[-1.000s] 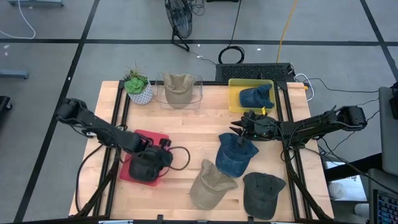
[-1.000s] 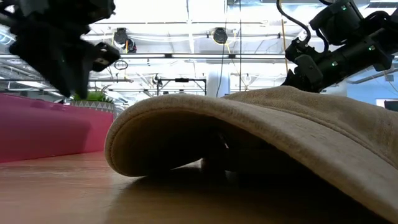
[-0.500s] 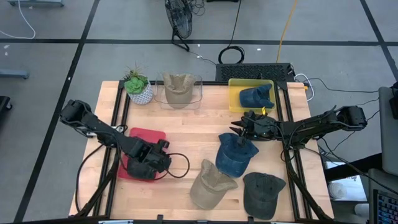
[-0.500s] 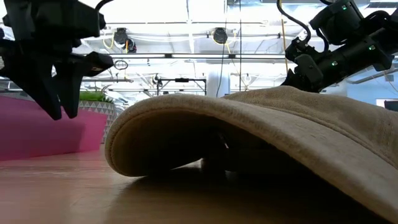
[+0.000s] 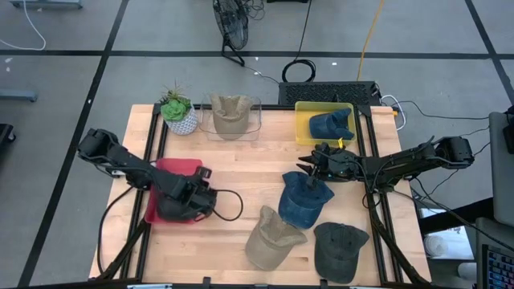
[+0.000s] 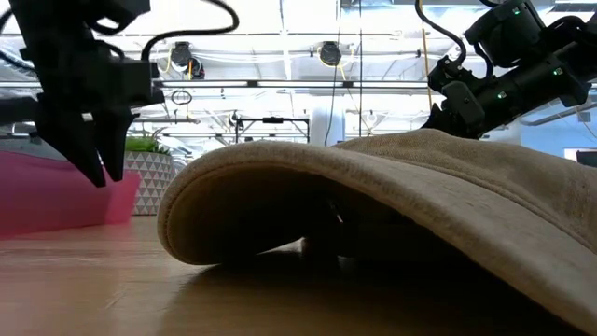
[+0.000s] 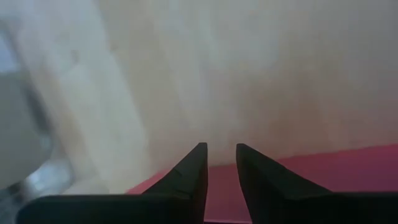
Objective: Pick & Place hat
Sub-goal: Put the left black cap into the red bin
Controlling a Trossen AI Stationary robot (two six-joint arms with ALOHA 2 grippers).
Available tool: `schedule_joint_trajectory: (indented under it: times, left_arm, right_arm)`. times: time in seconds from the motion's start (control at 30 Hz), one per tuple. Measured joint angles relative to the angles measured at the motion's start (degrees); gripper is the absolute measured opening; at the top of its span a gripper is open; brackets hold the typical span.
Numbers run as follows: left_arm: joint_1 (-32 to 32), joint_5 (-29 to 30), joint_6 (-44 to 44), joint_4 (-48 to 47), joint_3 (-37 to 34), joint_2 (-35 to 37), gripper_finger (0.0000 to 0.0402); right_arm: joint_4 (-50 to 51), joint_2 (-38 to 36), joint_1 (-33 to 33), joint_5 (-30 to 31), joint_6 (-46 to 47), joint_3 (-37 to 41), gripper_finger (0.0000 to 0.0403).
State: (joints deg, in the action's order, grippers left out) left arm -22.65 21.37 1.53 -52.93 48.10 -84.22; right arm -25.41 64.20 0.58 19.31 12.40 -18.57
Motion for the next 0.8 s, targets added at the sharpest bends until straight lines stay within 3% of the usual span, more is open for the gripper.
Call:
schedule_joint_trajectory:
  times: [0.6,0.8]
  left_arm:
    - [3.77,4.66,-0.66,-0.68,0.01,0.06,0.0097]
    - [3.88,6.13,-1.45,-1.41,3.16,0.74,0.0097]
  right_arm:
    - [0.02,0.00,0.00,0.02,0.01,0.00,0.0100]
    - [0.02,0.00,0.00,0.02,0.01,0.00,0.0100]
